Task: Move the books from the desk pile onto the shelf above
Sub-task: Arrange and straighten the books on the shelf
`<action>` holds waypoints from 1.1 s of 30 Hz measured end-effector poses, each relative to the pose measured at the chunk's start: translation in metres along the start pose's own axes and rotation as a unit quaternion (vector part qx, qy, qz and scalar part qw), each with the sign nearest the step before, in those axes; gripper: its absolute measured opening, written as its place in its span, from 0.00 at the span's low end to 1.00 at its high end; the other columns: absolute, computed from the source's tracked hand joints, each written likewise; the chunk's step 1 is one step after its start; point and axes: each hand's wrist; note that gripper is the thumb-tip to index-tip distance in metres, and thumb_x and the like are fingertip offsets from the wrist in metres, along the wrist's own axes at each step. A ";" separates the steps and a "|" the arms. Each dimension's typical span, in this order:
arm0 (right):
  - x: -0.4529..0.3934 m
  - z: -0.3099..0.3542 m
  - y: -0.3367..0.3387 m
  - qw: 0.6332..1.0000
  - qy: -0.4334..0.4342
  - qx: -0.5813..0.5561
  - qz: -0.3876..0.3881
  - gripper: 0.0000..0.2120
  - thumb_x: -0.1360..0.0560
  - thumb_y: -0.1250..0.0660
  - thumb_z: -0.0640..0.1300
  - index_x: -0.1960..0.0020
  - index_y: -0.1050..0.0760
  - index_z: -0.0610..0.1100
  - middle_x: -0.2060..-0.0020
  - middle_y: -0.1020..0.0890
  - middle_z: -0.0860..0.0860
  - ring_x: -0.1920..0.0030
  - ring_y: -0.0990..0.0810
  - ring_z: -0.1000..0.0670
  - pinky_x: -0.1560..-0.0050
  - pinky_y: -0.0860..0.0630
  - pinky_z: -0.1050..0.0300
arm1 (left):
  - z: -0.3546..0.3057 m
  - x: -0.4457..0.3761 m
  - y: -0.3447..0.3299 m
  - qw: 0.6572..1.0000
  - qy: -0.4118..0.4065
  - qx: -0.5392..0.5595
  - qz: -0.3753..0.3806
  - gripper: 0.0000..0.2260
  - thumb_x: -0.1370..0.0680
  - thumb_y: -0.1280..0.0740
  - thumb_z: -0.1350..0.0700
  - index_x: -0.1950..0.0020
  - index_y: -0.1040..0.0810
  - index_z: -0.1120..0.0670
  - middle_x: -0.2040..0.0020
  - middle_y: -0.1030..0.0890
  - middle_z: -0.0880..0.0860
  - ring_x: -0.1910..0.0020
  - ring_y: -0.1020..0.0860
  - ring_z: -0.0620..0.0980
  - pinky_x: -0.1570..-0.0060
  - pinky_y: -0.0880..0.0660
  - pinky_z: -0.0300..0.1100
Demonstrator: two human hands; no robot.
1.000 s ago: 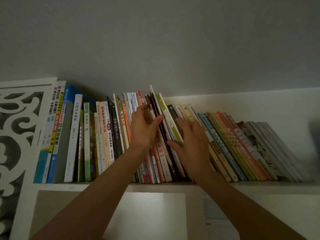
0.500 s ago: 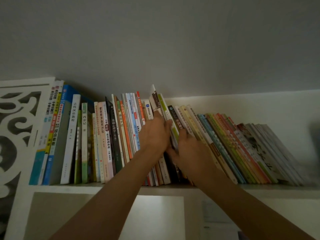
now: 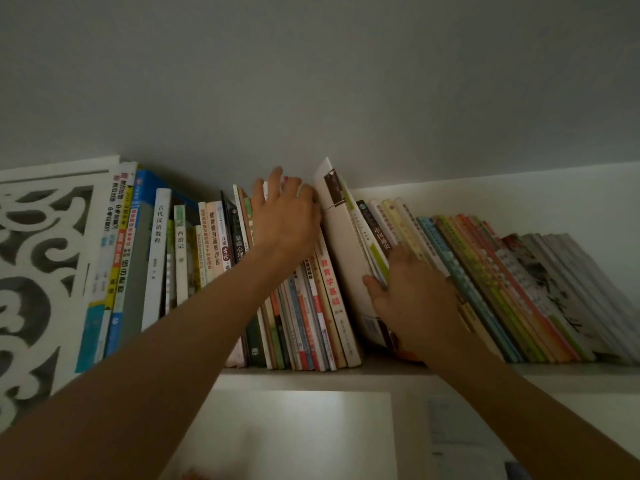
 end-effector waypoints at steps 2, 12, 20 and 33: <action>0.000 -0.001 -0.001 1.000 0.004 -0.004 -0.005 0.19 0.21 0.43 0.56 0.40 0.35 0.42 0.48 0.23 0.47 0.52 0.23 0.49 0.61 0.34 0.61 | -0.006 -0.006 -0.004 0.998 -0.003 -0.043 0.043 0.20 0.19 0.50 0.50 0.31 0.32 0.57 0.30 0.32 0.55 0.25 0.50 0.57 0.29 0.59 0.57; -0.001 -0.007 -0.005 0.999 0.017 -0.023 -0.015 0.20 0.21 0.43 0.57 0.40 0.35 0.41 0.47 0.24 0.46 0.52 0.23 0.49 0.61 0.36 0.60 | -0.014 -0.006 -0.003 0.999 0.017 -0.027 0.034 0.20 0.21 0.48 0.49 0.41 0.26 0.60 0.41 0.24 0.61 0.26 0.46 0.59 0.30 0.66 0.58; -0.001 -0.009 -0.007 0.999 0.025 -0.031 -0.028 0.22 0.21 0.43 0.58 0.39 0.36 0.41 0.48 0.23 0.46 0.53 0.22 0.49 0.63 0.35 0.60 | -0.009 -0.001 0.014 0.999 0.021 0.030 -0.017 0.19 0.23 0.45 0.54 0.34 0.31 0.60 0.39 0.25 0.62 0.28 0.42 0.58 0.30 0.64 0.58; 0.004 -0.003 -0.011 0.996 0.026 -0.074 -0.034 0.23 0.22 0.42 0.58 0.35 0.37 0.42 0.45 0.23 0.46 0.51 0.21 0.47 0.57 0.27 0.57 | -0.025 0.050 0.000 0.939 0.222 0.264 0.013 0.22 0.23 0.36 0.46 0.36 0.39 0.57 0.46 0.26 0.55 0.54 0.23 0.51 0.62 0.26 0.43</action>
Point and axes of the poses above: each hand's wrist, its own x-axis away from the middle knuckle, its own y-axis out of the back of the hand, z = x × y
